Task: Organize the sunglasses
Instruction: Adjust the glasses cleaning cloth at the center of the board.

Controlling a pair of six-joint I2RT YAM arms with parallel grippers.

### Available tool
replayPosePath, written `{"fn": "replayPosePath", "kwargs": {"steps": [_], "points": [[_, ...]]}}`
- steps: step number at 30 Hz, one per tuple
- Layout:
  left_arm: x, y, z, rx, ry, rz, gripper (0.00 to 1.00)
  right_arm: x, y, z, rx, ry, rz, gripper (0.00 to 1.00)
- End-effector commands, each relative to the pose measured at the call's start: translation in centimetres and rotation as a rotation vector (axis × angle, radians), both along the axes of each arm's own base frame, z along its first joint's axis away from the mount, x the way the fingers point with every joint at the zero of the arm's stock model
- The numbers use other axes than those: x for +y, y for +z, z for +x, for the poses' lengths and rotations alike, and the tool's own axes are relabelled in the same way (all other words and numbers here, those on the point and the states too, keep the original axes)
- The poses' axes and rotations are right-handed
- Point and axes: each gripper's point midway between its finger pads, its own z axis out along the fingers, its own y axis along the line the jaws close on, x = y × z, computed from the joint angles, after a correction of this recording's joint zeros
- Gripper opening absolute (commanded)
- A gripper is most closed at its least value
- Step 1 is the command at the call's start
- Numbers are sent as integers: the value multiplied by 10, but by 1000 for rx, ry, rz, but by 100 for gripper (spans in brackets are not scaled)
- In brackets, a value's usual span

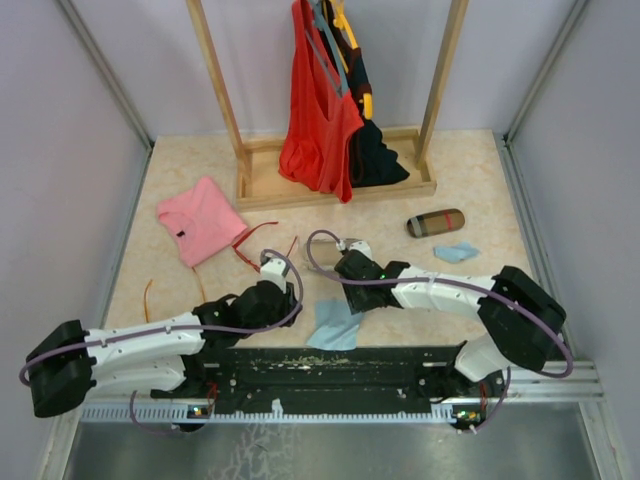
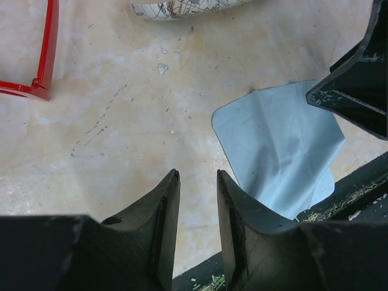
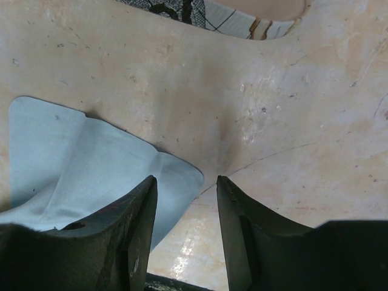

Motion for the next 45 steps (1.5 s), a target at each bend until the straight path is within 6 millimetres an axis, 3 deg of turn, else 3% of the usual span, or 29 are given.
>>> {"fn": "replayPosePath", "kwargs": {"steps": [1, 8, 16, 26, 30, 36, 45], "points": [[8, 1, 1, -5, 30, -10, 37, 11, 7, 9, -36, 12, -23, 45], [11, 5, 1, -15, 37, -13, 37, 8, -6, 5, -7, 28, -100, 40], [14, 6, 2, -21, 45, -10, 36, -3, -23, -15, 72, 37, -163, 34], [15, 5, 2, -16, 45, -10, 37, -4, -39, -29, 120, 26, -115, 13], [7, 9, 5, -21, 35, -15, 38, -2, -38, -27, 102, 23, -96, 0], [-15, 12, 13, -13, -2, -26, 51, 6, -27, -19, 43, 29, -23, 0], [-46, -6, 25, 64, -25, 58, 49, 8, -23, -19, 31, 13, 18, 0]]}}
